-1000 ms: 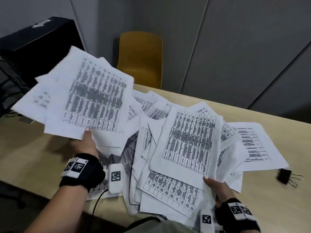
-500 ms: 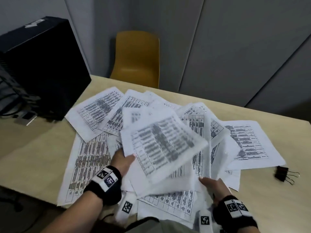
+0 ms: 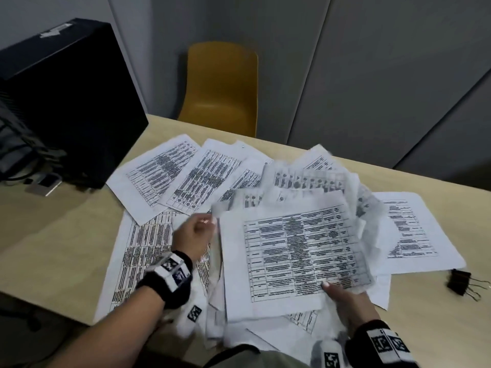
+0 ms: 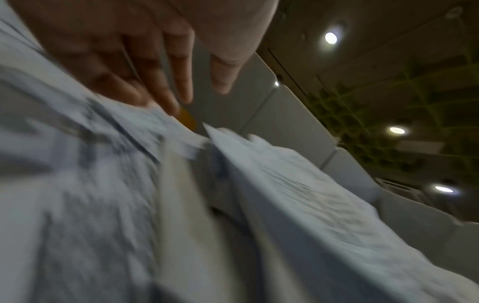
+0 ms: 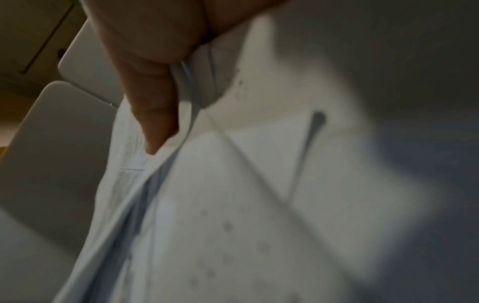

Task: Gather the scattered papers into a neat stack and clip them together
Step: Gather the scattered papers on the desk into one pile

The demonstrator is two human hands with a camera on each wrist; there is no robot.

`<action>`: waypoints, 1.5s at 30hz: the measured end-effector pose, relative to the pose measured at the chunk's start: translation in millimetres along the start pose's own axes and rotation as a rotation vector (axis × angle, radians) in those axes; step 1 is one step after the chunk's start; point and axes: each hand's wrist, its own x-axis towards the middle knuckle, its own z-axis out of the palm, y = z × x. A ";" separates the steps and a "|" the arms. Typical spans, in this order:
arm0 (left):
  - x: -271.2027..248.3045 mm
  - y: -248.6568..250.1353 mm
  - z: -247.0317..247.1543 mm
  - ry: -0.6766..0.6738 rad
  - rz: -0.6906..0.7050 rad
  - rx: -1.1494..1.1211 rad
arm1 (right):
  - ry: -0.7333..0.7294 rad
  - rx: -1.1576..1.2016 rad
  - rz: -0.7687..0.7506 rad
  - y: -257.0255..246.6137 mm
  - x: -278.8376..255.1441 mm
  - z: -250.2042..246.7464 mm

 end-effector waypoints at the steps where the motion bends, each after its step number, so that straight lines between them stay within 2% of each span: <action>1: 16.3 -6.7 -11.6 0.085 -0.002 0.046 | 0.000 0.025 0.021 -3.6 1.5 -2.6; 3: 48.9 -18.1 -35.4 0.133 -0.013 0.294 | 0.030 0.054 0.076 -16.8 -0.2 -8.2; 5: 73.4 -24.7 -52.4 0.058 -0.069 0.561 | 0.070 0.023 0.124 -24.8 6.0 -8.4; 7: 84.8 -31.4 -60.1 -0.066 -0.148 0.719 | 0.067 -0.001 0.198 -21.3 18.4 -7.5; 10: 82.7 -37.3 -59.6 -0.247 -0.207 0.814 | 0.084 -0.047 0.219 -11.3 26.3 -0.2; 14: 50.3 -35.9 -41.1 -0.323 -0.117 0.905 | 0.061 -0.078 0.227 -6.4 30.8 1.8; 18: 0.8 -37.2 -29.9 -0.332 0.033 0.923 | -0.002 0.035 0.247 -5.4 24.8 -3.3; 19: -2.6 -39.8 -31.5 -0.283 0.085 0.901 | -0.024 0.044 0.265 -2.6 25.8 -4.6; 21: 5.9 -39.2 -37.5 -0.137 0.148 0.723 | 0.023 0.008 0.244 -3.8 24.6 -3.7; 24: 43.1 -33.7 -51.2 0.118 0.043 0.472 | 0.144 -0.058 0.155 -9.1 30.7 -2.8; 27: 83.5 -30.2 -64.5 0.215 -0.098 0.449 | 0.126 -0.109 0.150 -9.9 29.3 -1.0; 30: 107.1 -26.6 -65.9 0.177 -0.240 0.298 | 0.146 -0.185 0.147 -8.1 28.1 -3.4; 33: 112.4 -14.6 -58.4 0.128 -0.327 0.302 | 0.237 -0.180 0.121 -10.7 30.9 -2.8; 38: 106.3 -6.0 -49.7 0.049 -0.300 0.409 | 0.233 -0.225 0.124 -10.3 30.8 -2.1; 42: 93.2 -16.5 -54.4 -0.052 -0.278 0.284 | 0.209 -0.249 0.078 -15.9 29.7 -2.9; 45: 70.4 -26.5 -62.4 -0.170 -0.241 0.315 | 0.178 -0.249 0.079 -19.3 26.0 -4.7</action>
